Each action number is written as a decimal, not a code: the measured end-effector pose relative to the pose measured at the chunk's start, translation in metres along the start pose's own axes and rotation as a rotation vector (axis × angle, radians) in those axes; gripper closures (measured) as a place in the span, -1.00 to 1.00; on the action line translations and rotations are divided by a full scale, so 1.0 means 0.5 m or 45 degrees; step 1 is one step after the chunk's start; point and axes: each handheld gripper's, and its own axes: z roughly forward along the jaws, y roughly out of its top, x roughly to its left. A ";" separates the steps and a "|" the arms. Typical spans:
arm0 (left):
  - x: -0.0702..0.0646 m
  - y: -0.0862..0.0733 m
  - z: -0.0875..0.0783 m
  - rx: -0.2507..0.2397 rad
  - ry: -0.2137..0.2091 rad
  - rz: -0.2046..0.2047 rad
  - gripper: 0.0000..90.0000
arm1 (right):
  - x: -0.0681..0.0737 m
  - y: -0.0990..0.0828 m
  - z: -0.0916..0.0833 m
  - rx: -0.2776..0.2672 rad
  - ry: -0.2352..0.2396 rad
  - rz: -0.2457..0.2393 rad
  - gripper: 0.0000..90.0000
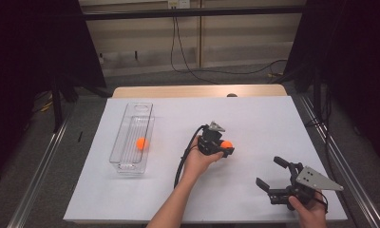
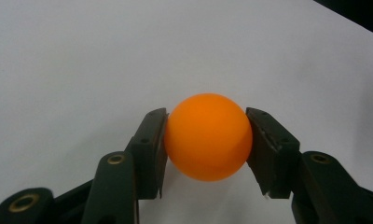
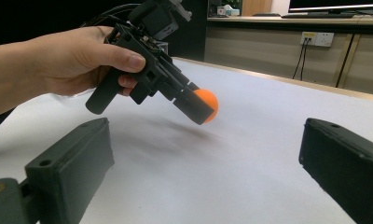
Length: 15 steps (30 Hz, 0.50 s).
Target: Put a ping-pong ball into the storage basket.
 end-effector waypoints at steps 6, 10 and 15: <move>0.005 -0.003 -0.010 0.005 0.008 0.000 0.13 | 0.000 0.000 0.000 0.000 0.001 0.000 -0.95; 0.008 -0.007 -0.014 0.029 0.037 0.005 0.13 | 0.000 0.000 0.000 -0.001 0.000 0.000 -0.95; 0.009 -0.014 -0.022 0.031 0.035 0.002 0.13 | 0.001 0.000 0.000 0.000 0.002 -0.001 -0.95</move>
